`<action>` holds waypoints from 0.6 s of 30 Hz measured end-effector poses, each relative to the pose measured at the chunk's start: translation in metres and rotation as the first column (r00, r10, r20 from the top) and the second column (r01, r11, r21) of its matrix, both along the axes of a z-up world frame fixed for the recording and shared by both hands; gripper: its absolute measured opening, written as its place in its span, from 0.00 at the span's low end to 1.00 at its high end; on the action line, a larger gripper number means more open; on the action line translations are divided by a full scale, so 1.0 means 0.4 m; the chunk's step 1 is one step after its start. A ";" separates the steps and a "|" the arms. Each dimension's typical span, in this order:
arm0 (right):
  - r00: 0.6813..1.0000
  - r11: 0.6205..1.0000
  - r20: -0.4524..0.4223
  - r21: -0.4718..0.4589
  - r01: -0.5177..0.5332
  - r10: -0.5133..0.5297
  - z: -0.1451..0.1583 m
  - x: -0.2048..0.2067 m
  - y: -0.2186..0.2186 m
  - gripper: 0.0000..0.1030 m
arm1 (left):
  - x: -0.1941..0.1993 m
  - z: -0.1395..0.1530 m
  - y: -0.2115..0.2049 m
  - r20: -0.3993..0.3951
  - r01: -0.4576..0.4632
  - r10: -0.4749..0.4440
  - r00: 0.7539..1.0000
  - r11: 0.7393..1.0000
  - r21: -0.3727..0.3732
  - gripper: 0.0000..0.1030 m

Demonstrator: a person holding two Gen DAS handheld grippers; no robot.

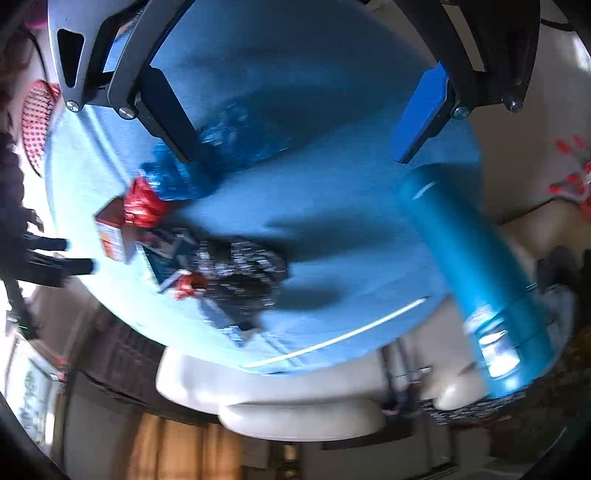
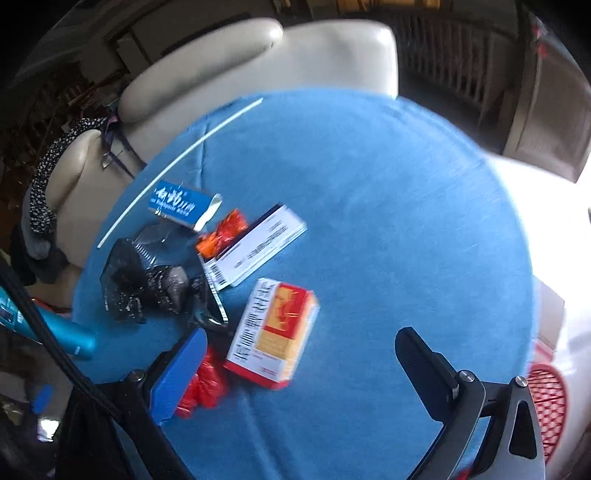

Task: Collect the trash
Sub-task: 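Grasp the blue plastic bag with the left tool while the right grasps the red-white medicine box, then carry the blue bag and medicine box over the red mesh basket with both tools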

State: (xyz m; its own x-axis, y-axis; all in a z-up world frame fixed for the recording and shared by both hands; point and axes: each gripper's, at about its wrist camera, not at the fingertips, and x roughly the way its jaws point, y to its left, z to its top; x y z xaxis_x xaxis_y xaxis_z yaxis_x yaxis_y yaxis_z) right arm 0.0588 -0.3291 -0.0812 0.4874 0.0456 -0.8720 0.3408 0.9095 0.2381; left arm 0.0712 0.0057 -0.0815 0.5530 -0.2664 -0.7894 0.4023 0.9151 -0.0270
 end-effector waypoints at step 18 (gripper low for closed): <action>0.997 0.996 -0.069 0.083 0.026 -0.020 -0.117 0.032 -0.007 0.51 | 0.058 -0.142 -0.158 -0.138 0.362 -0.377 0.916 0.924 -0.126 0.60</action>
